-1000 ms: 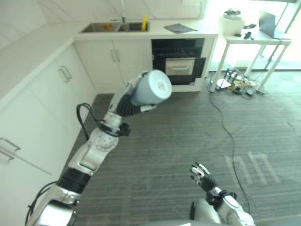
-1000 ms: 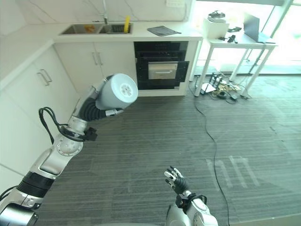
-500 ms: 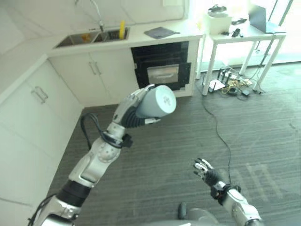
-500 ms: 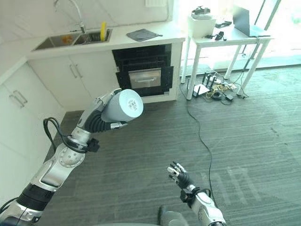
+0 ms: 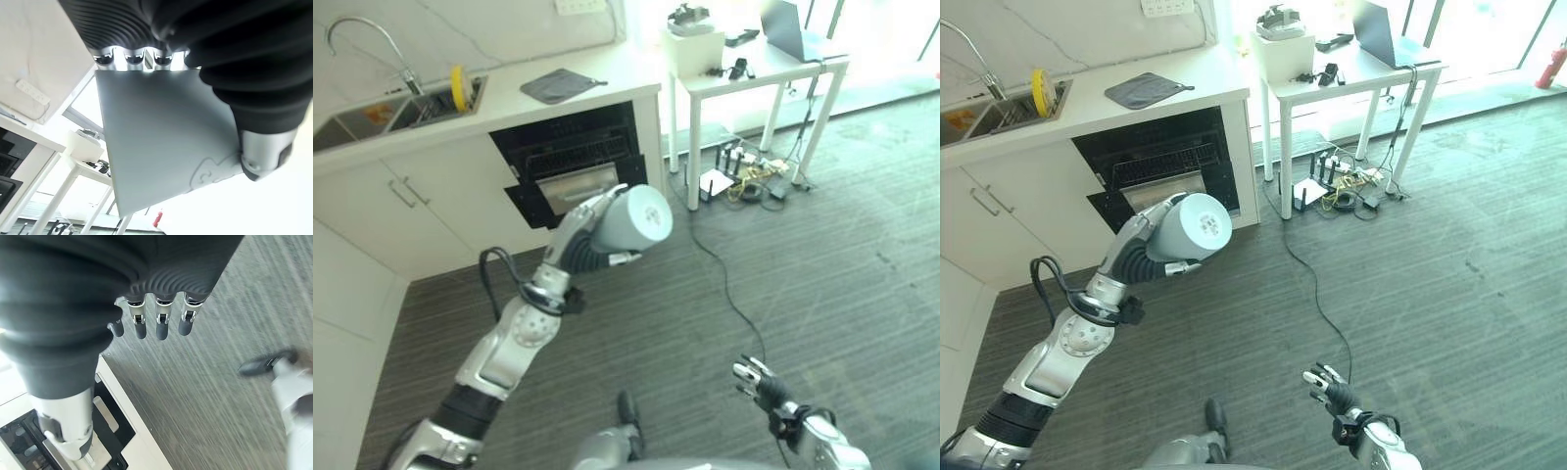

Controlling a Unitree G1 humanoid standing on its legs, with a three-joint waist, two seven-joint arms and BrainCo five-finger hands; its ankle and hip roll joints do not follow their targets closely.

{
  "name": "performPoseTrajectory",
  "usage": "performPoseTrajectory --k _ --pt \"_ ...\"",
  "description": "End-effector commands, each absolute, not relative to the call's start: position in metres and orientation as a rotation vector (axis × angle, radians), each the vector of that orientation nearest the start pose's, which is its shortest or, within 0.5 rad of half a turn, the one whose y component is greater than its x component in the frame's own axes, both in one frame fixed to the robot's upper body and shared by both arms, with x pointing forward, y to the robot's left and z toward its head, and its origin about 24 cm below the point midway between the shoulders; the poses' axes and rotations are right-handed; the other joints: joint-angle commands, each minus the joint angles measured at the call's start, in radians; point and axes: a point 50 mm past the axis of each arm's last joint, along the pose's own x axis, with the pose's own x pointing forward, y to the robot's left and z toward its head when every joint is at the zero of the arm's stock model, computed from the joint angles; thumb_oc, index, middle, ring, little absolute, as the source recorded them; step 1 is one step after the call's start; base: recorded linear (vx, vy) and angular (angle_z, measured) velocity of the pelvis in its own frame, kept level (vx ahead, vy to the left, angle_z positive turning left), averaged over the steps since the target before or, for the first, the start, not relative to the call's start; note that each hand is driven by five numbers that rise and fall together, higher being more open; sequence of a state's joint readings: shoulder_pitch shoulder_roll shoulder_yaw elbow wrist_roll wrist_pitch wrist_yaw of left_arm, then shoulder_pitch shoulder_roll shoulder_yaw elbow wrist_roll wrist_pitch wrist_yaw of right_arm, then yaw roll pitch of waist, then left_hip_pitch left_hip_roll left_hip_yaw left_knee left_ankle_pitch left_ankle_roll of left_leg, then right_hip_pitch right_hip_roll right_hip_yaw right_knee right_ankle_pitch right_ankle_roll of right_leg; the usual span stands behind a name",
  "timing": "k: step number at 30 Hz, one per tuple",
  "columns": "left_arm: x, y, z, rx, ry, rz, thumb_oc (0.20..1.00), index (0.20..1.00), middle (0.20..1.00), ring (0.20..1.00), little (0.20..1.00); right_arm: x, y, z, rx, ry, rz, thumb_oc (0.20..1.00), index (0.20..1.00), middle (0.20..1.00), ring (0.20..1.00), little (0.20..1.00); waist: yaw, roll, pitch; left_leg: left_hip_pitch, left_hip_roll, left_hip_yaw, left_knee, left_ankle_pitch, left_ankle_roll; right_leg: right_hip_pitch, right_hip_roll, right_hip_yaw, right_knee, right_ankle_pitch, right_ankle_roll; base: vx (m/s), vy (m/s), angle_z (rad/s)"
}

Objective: Place the dishes in the dishwasher.

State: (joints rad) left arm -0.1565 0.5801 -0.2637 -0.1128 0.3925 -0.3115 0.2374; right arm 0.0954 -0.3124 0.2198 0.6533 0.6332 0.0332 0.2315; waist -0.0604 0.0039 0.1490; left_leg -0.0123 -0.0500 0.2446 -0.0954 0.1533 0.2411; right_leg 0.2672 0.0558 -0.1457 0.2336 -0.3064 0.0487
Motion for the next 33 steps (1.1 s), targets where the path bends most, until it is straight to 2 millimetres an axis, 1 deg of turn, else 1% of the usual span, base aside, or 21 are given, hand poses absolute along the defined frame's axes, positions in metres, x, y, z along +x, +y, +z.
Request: performPoseTrajectory --k 1,3,7,8,9,10,11,12,13,14,16,18,19,20,22,24,26,28,30,32,33 --pt "0.263 0.165 0.163 0.825 -0.795 -0.094 0.2 0.2 0.2 0.2 0.2 0.192 -0.189 -0.084 0.364 0.6 0.129 1.0 1.0 1.0 1.0 1.0 0.027 -0.008 -0.03 0.025 0.093 -0.038 0.014 -0.035 -0.302 -0.046 -0.124 -0.019 -0.246 0.266 0.029 0.27 0.293 0.18" --pt "0.267 0.164 0.166 0.829 -0.801 -0.107 0.2 0.2 0.2 0.2 0.2 0.193 -0.186 -0.084 0.379 0.597 0.112 1.0 1.0 1.0 1.0 1.0 0.023 -0.009 -0.034 0.049 0.075 -0.051 0.01 -0.052 -0.279 -0.064 -0.135 -0.022 -0.198 0.259 0.038 0.23 0.252 0.47" --pt "0.272 0.16 0.169 0.837 -0.813 -0.133 0.2 0.2 0.2 0.2 0.2 0.191 -0.18 -0.084 0.399 0.592 0.091 1.0 1.0 1.0 1.0 1.0 0.003 -0.009 -0.032 0.09 0.034 -0.069 0.01 -0.09 -0.22 -0.137 -0.163 -0.008 -0.034 0.3 0.072 0.21 0.298 0.3" --pt "0.273 0.159 0.169 0.838 -0.811 -0.132 0.2 0.2 0.2 0.2 0.2 0.19 -0.179 -0.085 0.398 0.598 0.091 1.0 1.0 1.0 1.0 1.0 -0.004 -0.007 -0.031 0.1 0.025 -0.073 0.009 -0.099 -0.207 -0.161 -0.167 -0.002 0.021 0.314 0.082 0.22 0.419 0.45" --pt "0.275 0.157 0.169 0.837 -0.8 -0.121 0.2 0.2 0.2 0.2 0.2 0.186 -0.178 -0.086 0.393 0.61 0.096 1.0 1.0 1.0 1.0 1.0 -0.015 -0.004 -0.03 0.111 0.007 -0.084 0.013 -0.115 -0.184 -0.205 -0.171 0.014 0.13 0.345 0.089 0.19 0.386 0.32" --pt "0.276 0.157 0.169 0.836 -0.798 -0.119 0.2 0.2 0.2 0.2 0.2 0.185 -0.178 -0.087 0.392 0.612 0.096 1.0 1.0 1.0 1.0 1.0 -0.016 -0.003 -0.029 0.113 0.003 -0.086 0.015 -0.118 -0.18 -0.215 -0.172 0.015 0.156 0.353 0.089 0.18 0.378 0.3" --pt "0.277 0.157 0.169 0.837 -0.791 -0.116 0.2 0.2 0.2 0.2 0.2 0.183 -0.178 -0.088 0.389 0.616 0.096 1.0 1.0 1.0 1.0 1.0 -0.017 -0.002 -0.027 0.119 -0.005 -0.091 0.019 -0.127 -0.169 -0.24 -0.178 0.012 0.225 0.374 0.089 0.09 0.211 0.25" --pt "0.277 0.156 0.168 0.838 -0.786 -0.113 0.2 0.2 0.2 0.2 0.2 0.182 -0.178 -0.088 0.387 0.618 0.098 1.0 1.0 1.0 1.0 1.0 -0.018 -0.002 -0.026 0.123 -0.01 -0.093 0.022 -0.133 -0.162 -0.253 -0.182 0.009 0.259 0.383 0.088 0.11 0.269 0.27" --pt "0.278 0.157 0.168 0.842 -0.779 -0.11 0.2 0.2 0.2 0.2 0.2 0.182 -0.178 -0.089 0.384 0.62 0.103 1.0 1.0 1.0 1.0 1.0 -0.016 0.004 -0.019 0.132 -0.013 -0.097 0.031 -0.148 -0.15 -0.278 -0.187 -0.007 0.35 0.404 0.089 0.1 0.25 0.22" --pt "0.278 0.157 0.167 0.848 -0.772 -0.105 0.2 0.2 0.2 0.2 0.2 0.182 -0.178 -0.089 0.38 0.62 0.108 1.0 1.0 1.0 1.0 1.0 -0.013 0.004 -0.013 0.139 -0.018 -0.1 0.043 -0.162 -0.142 -0.301 -0.196 -0.018 0.419 0.412 0.089 0.1 0.236 0.13" --pt "0.276 0.161 0.165 0.854 -0.759 -0.095 0.2 0.2 0.2 0.2 0.2 0.182 -0.178 -0.089 0.378 0.62 0.118 1.0 1.0 1.0 1.0 1.0 -0.003 -0.001 -0.007 0.157 -0.025 -0.099 0.043 -0.174 -0.134 -0.321 -0.219 -0.026 0.481 0.416 0.093 0.11 0.126 0.09" --pt "0.274 0.162 0.163 0.854 -0.761 -0.088 0.2 0.2 0.2 0.2 0.2 0.187 -0.177 -0.087 0.378 0.617 0.125 1.0 1.0 1.0 1.0 1.0 -0.006 -0.003 -0.003 0.167 -0.026 -0.113 0.028 -0.174 -0.133 -0.35 -0.176 -0.021 0.413 0.408 0.088 0.11 -0.03 -0.02" --pt "0.274 0.162 0.164 0.853 -0.765 -0.085 0.2 0.2 0.2 0.2 0.2 0.19 -0.178 -0.085 0.378 0.614 0.126 1.0 1.0 1.0 1.0 1.0 -0.012 -0.01 -0.001 0.176 -0.032 -0.132 0.018 -0.178 -0.137 -0.365 -0.154 -0.012 0.317 0.402 0.086 0.14 -0.105 -0.11" --pt "0.274 0.163 0.165 0.854 -0.762 -0.082 0.2 0.2 0.2 0.2 0.2 0.19 -0.179 -0.084 0.376 0.616 0.133 1.0 1.0 1.0 1.0 1.0 -0.015 -0.014 -0.001 0.182 -0.035 -0.142 0.014 -0.183 -0.141 -0.371 -0.151 -0.008 0.249 0.408 0.086 0.18 -0.147 0.15" --pt "0.276 0.165 0.167 0.854 -0.745 -0.084 0.2 0.2 0.2 0.2 0.2 0.193 -0.181 -0.082 0.351 0.621 0.156 1.0 1.0 1.0 1.0 1.0 -0.031 -0.028 0.004 0.203 -0.044 -0.171 0.008 -0.209 -0.152 -0.405 -0.141 0.018 0.058 0.438 0.094 0.19 -0.15 0.47" --pt "0.276 0.165 0.168 0.856 -0.745 -0.089 0.2 0.2 0.2 0.2 0.2 0.193 -0.184 -0.082 0.349 0.625 0.161 1.0 1.0 1.0 1.0 1.0 -0.05 -0.029 0.008 0.224 -0.041 -0.196 0.008 -0.23 -0.162 -0.437 -0.125 0.044 -0.054 0.466 0.103 0.21 -0.134 0.48" --pt "0.274 0.164 0.166 0.855 -0.745 -0.101 0.2 0.2 0.2 0.2 0.2 0.192 -0.186 -0.083 0.367 0.63 0.14 1.0 1.0 1.0 1.0 1.0 -0.063 -0.027 0.009 0.246 -0.036 -0.218 0.008 -0.254 -0.169 -0.473 -0.111 0.059 -0.092 0.495 0.114 0.26 -0.162 0.54" --pt "0.269 0.164 0.163 0.851 -0.751 -0.116 0.2 0.2 0.2 0.2 0.2 0.189 -0.188 -0.086 0.386 0.641 0.107 1.0 1.0 1.0 1.0 1.0 -0.05 -0.029 -0.002 0.255 -0.036 -0.22 0.008 -0.253 -0.174 -0.435 -0.107 0.033 -0.101 0.458 0.099 0.25 -0.193 0.69" --pt "0.266 0.164 0.159 0.853 -0.747 -0.112 0.2 0.2 0.2 0.2 0.2 0.186 -0.19 -0.089 0.379 0.659 0.097 1.0 1.0 1.0 1.0 1.0 -0.048 -0.028 -0.017 0.273 -0.029 -0.225 0.01 -0.252 -0.176 -0.394 -0.092 0.049 -0.115 0.418 0.075 0.25 -0.215 0.7" --pt "0.264 0.166 0.155 0.849 -0.743 -0.09 0.2 0.2 0.2 0.2 0.2 0.186 -0.194 -0.09 0.355 0.679 0.112 1.0 1.0 1.0 1.0 1.0 -0.048 -0.025 -0.032 0.293 -0.025 -0.201 0.052 -0.282 -0.186 -0.368 -0.086 0.036 -0.119 0.394 0.056 0.24 -0.162 0.28" --pt "0.263 0.165 0.154 0.847 -0.743 -0.082 0.2 0.2 0.2 0.2 0.2 0.187 -0.198 -0.09 0.338 0.685 0.119 1.0 1.0 1.0 1.0 1.0 -0.051 -0.021 -0.037 0.293 -0.019 -0.178 0.098 -0.287 -0.199 -0.361 -0.084 0.031 -0.117 0.384 0.047 0.16 -0.102 0.0"
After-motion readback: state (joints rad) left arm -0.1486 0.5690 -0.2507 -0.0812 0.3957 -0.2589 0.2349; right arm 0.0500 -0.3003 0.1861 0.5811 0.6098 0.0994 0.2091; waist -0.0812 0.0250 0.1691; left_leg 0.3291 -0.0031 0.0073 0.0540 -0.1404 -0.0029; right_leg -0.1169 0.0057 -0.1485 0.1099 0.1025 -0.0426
